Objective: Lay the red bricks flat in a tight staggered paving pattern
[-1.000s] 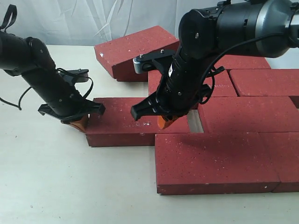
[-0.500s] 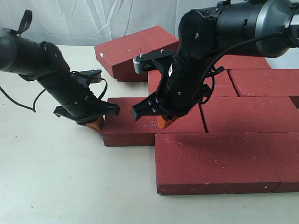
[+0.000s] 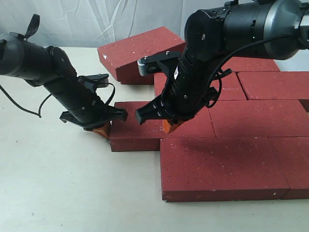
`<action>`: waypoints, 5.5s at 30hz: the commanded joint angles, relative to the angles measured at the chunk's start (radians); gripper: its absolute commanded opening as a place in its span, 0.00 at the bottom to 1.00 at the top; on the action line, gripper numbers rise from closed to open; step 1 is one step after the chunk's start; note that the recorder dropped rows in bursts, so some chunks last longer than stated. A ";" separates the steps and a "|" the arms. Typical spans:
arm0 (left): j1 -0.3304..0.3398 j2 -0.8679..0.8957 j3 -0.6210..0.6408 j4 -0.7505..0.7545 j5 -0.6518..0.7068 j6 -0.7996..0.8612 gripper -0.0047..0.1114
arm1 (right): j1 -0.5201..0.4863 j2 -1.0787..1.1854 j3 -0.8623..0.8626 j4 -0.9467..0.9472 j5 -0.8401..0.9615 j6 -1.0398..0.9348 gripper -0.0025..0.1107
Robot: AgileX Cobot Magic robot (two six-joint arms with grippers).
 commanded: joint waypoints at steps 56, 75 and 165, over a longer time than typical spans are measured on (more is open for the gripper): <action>-0.079 0.104 -0.514 0.186 0.092 -0.322 0.04 | -0.409 -0.010 0.000 -0.008 -0.001 0.003 0.01; -0.128 0.279 -0.649 0.038 0.054 -0.363 0.04 | -0.409 -0.010 0.000 -0.009 -0.027 -0.001 0.01; 0.182 0.120 -0.501 0.084 -0.019 -0.526 0.04 | -0.442 0.678 -0.806 0.362 -0.581 -0.038 0.01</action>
